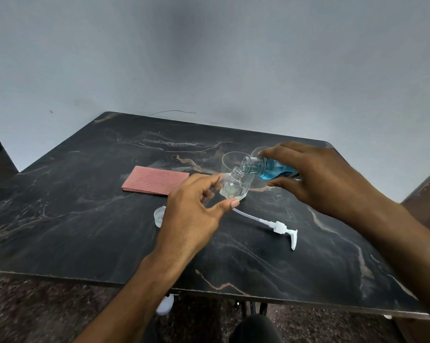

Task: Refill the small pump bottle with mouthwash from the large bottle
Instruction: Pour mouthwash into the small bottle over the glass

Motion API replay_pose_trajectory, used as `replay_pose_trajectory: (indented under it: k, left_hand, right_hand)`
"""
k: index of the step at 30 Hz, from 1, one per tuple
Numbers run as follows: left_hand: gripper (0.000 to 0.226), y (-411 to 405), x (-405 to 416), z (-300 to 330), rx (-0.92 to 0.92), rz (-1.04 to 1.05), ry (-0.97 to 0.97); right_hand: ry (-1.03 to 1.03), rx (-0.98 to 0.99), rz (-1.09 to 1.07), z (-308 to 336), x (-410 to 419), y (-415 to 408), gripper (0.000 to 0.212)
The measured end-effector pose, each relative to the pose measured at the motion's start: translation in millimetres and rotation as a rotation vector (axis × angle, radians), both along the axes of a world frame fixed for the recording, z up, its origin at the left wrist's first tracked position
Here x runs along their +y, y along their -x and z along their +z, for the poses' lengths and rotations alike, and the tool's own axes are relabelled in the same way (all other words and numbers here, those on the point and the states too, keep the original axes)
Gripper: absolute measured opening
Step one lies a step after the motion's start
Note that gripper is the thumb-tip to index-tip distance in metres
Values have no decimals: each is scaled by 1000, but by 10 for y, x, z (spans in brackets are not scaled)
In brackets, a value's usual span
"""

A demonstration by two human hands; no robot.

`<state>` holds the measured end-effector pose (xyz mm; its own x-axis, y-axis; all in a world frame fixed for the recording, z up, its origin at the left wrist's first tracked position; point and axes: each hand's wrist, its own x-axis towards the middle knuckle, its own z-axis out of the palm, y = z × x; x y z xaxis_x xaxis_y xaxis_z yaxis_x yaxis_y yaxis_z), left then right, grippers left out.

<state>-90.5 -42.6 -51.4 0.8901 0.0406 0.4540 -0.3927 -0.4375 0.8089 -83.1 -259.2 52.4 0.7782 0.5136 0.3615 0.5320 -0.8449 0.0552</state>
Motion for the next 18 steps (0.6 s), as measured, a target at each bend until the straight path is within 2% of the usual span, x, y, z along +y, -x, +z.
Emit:
replay_pose_trajectory:
  k: [18]
  left_hand:
    - [53,9,-13,19,5,-11,1]
  right_hand:
    - [-3,1,2,13,6,-3,50]
